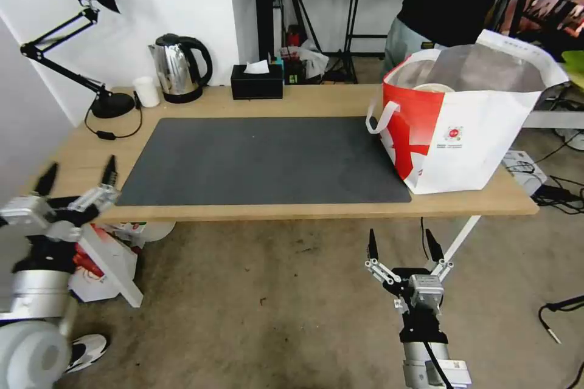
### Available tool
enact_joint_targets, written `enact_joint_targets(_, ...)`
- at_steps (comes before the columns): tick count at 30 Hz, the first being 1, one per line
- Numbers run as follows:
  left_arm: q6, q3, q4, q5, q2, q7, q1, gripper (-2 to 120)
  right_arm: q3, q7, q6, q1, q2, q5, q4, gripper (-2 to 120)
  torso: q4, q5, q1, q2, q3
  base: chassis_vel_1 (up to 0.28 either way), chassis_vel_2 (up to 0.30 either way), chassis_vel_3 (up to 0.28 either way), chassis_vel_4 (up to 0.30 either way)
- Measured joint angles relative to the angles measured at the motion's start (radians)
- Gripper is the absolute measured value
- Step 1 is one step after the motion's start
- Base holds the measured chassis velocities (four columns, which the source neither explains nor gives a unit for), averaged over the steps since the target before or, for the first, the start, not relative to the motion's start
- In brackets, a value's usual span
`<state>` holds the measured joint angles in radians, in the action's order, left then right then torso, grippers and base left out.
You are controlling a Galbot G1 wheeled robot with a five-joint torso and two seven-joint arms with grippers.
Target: Pick up the trash from the table and place it into the takeout bag.
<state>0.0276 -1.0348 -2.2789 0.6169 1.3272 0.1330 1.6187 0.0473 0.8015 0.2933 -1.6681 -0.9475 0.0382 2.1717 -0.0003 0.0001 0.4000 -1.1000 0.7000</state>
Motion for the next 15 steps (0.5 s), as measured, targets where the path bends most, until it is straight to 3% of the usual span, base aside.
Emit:
enact_joint_targets(4, -0.004, 0.083, -0.014, 0.044, 0.023, 0.027, 0.025, 100, 0.000, 0.000, 0.000, 0.000, 0.000, 0.000, 0.000, 100, 0.0004, 0.0001, 0.000, 0.000, 0.000, 0.000, 0.000, 0.000, 0.000)
enact_joint_targets(7, -0.068, 0.171, -0.059, 0.140, 0.059, 0.049, 0.047, 100, 0.000, 0.000, 0.000, 0.000, 0.000, 0.000, 0.000, 100, 0.0003, 0.0001, 0.000, 0.000, 0.000, 0.000, 0.000, 0.000, 0.000)
enact_joint_targets(15, -0.089, 0.224, -0.075, 0.158, 0.073, 0.069, 0.090, 100, 0.000, 0.000, 0.000, 0.000, 0.000, 0.000, 0.000, 100, 0.0002, 0.0001, 0.000, 0.000, 0.000, 0.000, 0.000, 0.000, 0.000)
